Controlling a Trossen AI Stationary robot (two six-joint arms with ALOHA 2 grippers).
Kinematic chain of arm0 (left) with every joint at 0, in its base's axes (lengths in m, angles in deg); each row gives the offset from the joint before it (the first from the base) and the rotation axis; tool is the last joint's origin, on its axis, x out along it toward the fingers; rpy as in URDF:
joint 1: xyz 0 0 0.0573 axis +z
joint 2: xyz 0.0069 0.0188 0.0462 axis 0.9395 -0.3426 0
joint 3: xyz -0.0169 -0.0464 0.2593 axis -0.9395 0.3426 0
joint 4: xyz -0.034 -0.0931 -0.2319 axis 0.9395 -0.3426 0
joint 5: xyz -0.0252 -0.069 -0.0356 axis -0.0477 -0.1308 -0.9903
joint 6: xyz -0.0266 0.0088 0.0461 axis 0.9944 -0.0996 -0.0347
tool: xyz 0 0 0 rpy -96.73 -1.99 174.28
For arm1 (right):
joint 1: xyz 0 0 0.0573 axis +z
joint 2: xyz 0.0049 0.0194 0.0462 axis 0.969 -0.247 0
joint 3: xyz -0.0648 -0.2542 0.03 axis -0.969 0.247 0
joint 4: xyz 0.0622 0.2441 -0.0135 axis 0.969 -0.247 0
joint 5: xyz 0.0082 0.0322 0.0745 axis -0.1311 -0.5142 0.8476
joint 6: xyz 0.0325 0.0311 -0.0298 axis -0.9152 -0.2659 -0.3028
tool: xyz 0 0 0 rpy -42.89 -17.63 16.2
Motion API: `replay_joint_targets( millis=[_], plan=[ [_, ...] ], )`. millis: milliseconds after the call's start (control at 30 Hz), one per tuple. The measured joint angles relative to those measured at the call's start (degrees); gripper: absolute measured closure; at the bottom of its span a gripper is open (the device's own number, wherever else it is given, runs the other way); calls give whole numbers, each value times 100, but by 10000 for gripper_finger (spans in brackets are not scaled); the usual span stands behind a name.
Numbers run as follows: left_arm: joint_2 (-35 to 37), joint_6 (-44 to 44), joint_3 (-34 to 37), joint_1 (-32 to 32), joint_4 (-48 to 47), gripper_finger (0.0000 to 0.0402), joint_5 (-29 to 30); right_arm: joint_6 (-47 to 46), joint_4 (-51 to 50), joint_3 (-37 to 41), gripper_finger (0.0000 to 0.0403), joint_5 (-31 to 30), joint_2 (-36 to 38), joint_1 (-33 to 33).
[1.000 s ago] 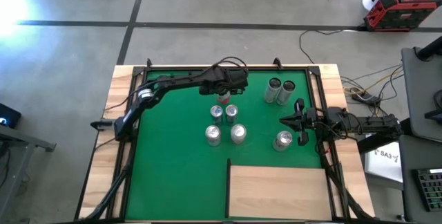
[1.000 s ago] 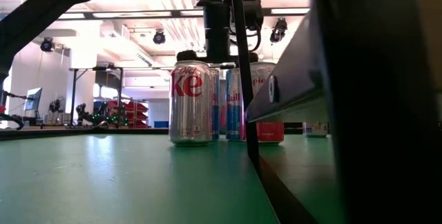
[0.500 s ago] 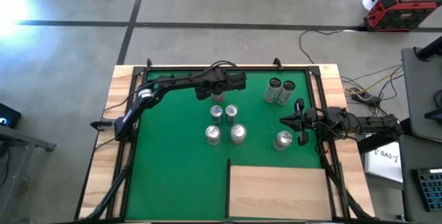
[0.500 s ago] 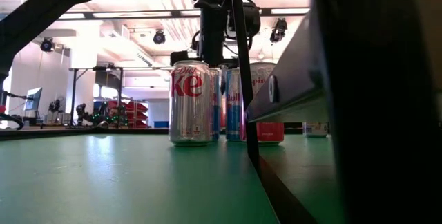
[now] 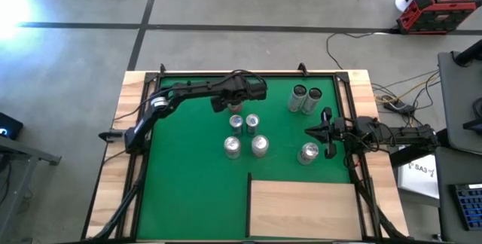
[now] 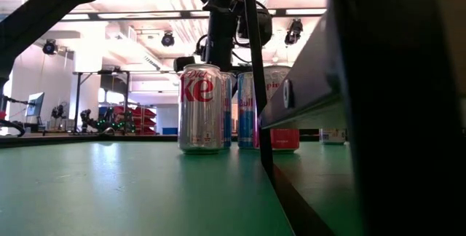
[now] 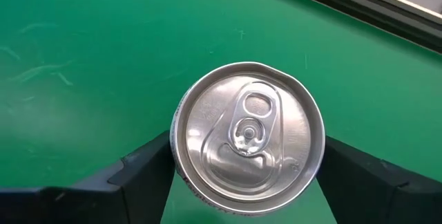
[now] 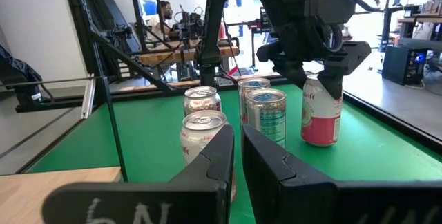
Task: Place canned beverage on shelf
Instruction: Move the top Pink-white soda can to the center of the table, then put the right red-silver soda can on the shelf
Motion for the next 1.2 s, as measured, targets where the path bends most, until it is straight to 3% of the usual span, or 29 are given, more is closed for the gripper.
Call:
replay_joint_targets(
  millis=[433, 800, 1200],
  plan=[
    [26, -151, 110, -22, 14, 100, -38, -1, 0, 1, 380, -1, 0, 0],
    [17, -456, 100, -37, 19, 12, -110, 0, 0, 0, 380, -2, 0, 2],
    [11, -1981, -641, -105, -233, 4, -707, 2, 0, 0, 380, -2, 0, 0]
  ],
)
